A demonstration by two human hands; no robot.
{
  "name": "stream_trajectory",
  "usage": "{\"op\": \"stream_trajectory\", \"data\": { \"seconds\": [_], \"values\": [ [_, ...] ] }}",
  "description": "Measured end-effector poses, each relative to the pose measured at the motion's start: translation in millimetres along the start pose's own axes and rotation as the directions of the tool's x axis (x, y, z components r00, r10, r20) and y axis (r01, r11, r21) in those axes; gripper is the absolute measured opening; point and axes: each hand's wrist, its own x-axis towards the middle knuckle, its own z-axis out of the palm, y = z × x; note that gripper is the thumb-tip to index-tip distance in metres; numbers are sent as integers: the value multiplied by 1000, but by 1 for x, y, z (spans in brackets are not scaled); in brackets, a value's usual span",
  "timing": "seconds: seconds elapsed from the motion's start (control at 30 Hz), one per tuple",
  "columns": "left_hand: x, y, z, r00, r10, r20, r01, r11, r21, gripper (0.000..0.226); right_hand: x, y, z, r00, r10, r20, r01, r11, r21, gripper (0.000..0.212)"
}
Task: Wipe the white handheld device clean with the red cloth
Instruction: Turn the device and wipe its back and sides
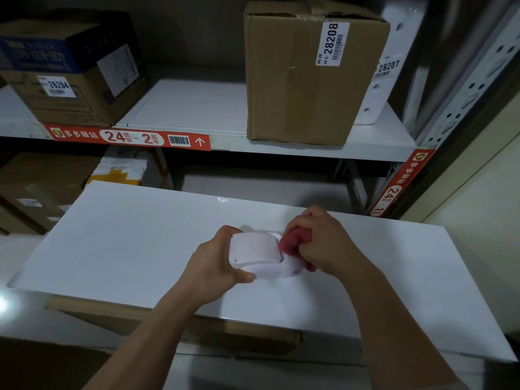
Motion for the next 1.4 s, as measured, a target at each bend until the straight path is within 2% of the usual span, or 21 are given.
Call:
{"op": "stream_trajectory", "data": {
  "seconds": [0.1,0.23,0.37,0.5,0.63,0.93,1.07,1.23,1.4],
  "values": [
    [-1,2,0,1000,18,11,-18,1000,23,75,16,0,14,986,-47,-160,29,993,-112,34],
    [-3,5,-1,1000,21,8,-22,998,52,78,28,4,32,976,-26,-216,-19,978,-207,33],
    [-4,4,1,1000,0,4,0,1000,26,78,27,5,24,995,-7,-102,-5,993,-119,29],
    [-4,2,2,1000,-23,14,23,1000,-6,78,15,-2,5,1000,28,2,-28,999,-25,13],
    [-2,2,1,1000,-19,10,19,1000,-21,79,-2,-6,-5,985,51,165,-37,995,-88,9],
    [-4,-3,-10,999,37,7,-35,977,-208,59,-1,-5,4,959,267,93,-281,935,215,3],
    [0,-3,-11,998,23,-66,-46,931,-362,58,4,1,14,927,358,115,-370,816,443,7],
    [4,-3,-6,995,-16,-100,-39,852,-522,58,11,8,31,886,434,166,-446,697,562,13],
    [7,5,8,988,-52,-143,-34,842,-539,57,13,9,42,854,471,222,-496,604,624,25]
  ]
}}
